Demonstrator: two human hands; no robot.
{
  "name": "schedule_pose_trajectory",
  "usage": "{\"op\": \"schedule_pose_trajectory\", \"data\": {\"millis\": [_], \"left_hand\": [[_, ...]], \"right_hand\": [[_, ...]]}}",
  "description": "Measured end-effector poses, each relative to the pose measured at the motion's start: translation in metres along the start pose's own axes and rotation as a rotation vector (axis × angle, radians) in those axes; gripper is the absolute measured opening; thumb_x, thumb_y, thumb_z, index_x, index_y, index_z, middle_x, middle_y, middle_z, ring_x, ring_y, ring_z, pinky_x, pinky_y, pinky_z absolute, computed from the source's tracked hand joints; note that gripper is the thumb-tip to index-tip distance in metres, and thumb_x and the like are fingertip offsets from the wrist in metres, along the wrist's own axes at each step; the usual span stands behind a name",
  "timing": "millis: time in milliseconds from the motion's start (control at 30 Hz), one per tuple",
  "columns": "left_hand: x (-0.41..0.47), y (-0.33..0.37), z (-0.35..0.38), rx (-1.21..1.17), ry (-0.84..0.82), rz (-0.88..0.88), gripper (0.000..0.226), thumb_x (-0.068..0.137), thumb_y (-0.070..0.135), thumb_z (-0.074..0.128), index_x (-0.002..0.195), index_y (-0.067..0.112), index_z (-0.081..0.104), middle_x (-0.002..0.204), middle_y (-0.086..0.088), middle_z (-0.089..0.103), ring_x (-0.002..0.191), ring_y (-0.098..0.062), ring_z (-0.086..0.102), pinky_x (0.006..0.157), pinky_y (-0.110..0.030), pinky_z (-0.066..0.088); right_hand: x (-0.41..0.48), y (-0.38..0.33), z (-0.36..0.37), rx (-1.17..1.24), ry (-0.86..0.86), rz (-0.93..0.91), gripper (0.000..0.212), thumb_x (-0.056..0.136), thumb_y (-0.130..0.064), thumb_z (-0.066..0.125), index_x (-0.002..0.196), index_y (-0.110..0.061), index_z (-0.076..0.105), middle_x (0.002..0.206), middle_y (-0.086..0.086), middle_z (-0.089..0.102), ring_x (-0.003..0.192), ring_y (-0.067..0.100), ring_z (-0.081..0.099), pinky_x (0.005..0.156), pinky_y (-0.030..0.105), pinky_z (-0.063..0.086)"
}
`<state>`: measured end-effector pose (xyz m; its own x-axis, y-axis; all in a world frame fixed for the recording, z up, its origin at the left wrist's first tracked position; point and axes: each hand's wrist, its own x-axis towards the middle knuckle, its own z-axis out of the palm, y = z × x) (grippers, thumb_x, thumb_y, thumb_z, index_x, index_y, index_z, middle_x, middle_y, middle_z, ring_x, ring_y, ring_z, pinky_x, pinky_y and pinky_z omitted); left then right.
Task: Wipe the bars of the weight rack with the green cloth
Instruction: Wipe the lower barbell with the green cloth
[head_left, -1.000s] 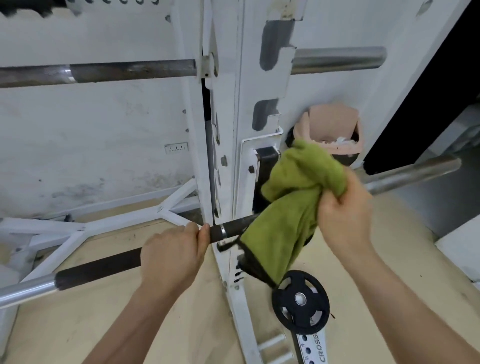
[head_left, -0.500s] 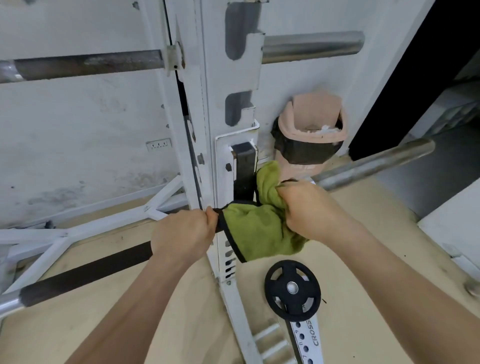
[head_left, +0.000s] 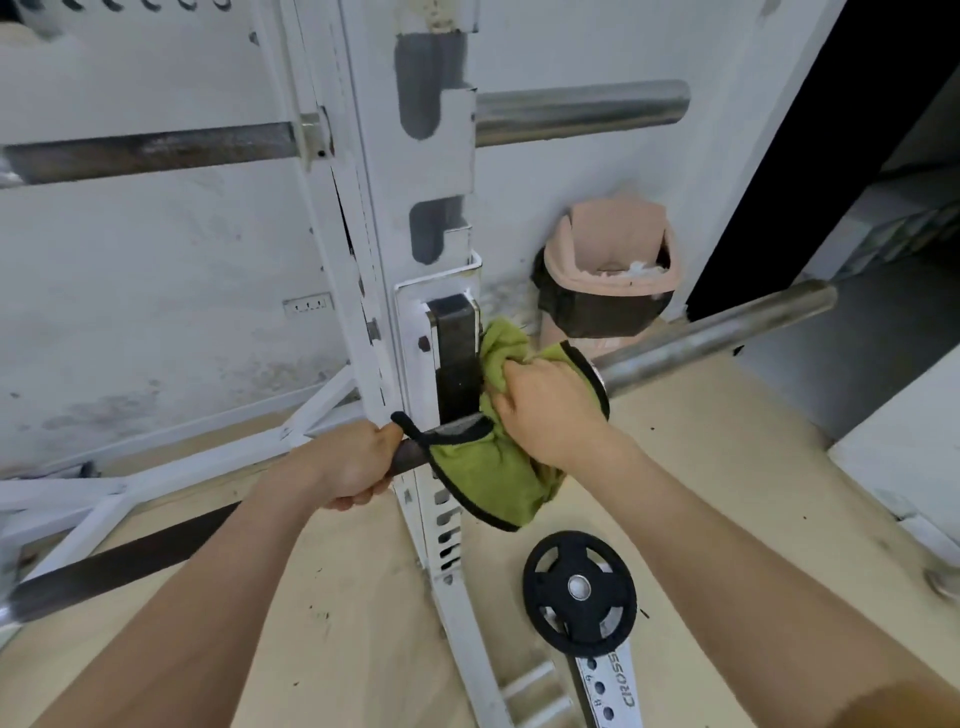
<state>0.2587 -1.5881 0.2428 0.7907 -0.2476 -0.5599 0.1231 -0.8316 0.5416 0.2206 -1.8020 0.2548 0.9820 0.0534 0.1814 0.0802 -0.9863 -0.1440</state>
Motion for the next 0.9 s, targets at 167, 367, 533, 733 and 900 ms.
{"op": "schedule_pose_trajectory", "data": {"millis": [167,367,533,733,900], "left_hand": [[-0.006,0.007,-0.007,-0.044,-0.165,-0.121,0.052,0.097,0.041,0.023,0.058,0.012,0.042,0.044,-0.005,0.036,0.035,-0.016,0.023,0.039,-0.022,0.019],[-0.010,0.010,-0.001,-0.092,-0.051,-0.086,0.051,0.099,0.036,0.025,0.063,0.007,0.047,0.041,-0.005,0.043,0.035,-0.017,0.031,0.039,-0.019,0.027],[-0.013,0.005,0.005,0.209,0.158,0.064,0.036,0.096,0.021,0.032,0.071,0.006,0.051,0.046,-0.003,0.049,0.038,-0.019,0.043,0.045,-0.026,0.041],[-0.031,-0.009,0.034,0.590,0.548,0.179,0.017,0.085,0.022,0.052,0.077,0.009,0.061,0.047,-0.003,0.042,0.039,-0.025,0.043,0.041,-0.019,0.016],[-0.042,-0.011,0.053,0.678,0.827,0.208,0.042,0.085,0.026,0.054,0.045,0.013,0.051,0.034,-0.006,0.041,0.026,-0.024,0.038,0.038,-0.021,0.029]], "right_hand": [[-0.063,0.026,-0.011,0.180,-0.075,0.024,0.013,0.076,-0.003,0.053,0.075,-0.016,0.054,0.075,0.009,0.064,0.074,0.036,0.057,0.057,0.036,0.042],[-0.046,0.037,-0.044,0.583,0.244,0.327,0.019,0.088,-0.018,0.054,0.070,-0.016,0.059,0.067,0.002,0.061,0.073,0.023,0.058,0.062,0.034,0.043],[0.003,-0.008,-0.004,0.267,0.032,0.131,0.027,0.098,-0.030,0.043,0.100,-0.007,0.057,0.104,0.018,0.065,0.098,0.036,0.059,0.078,0.036,0.045],[0.037,-0.003,-0.004,0.016,-0.051,0.113,0.012,0.091,-0.019,0.047,0.090,-0.010,0.055,0.101,0.011,0.067,0.092,0.034,0.063,0.070,0.033,0.039],[0.044,0.009,-0.014,-0.026,-0.078,0.093,0.024,0.096,-0.020,0.042,0.107,-0.006,0.059,0.111,0.017,0.064,0.100,0.037,0.060,0.074,0.036,0.043]]}}
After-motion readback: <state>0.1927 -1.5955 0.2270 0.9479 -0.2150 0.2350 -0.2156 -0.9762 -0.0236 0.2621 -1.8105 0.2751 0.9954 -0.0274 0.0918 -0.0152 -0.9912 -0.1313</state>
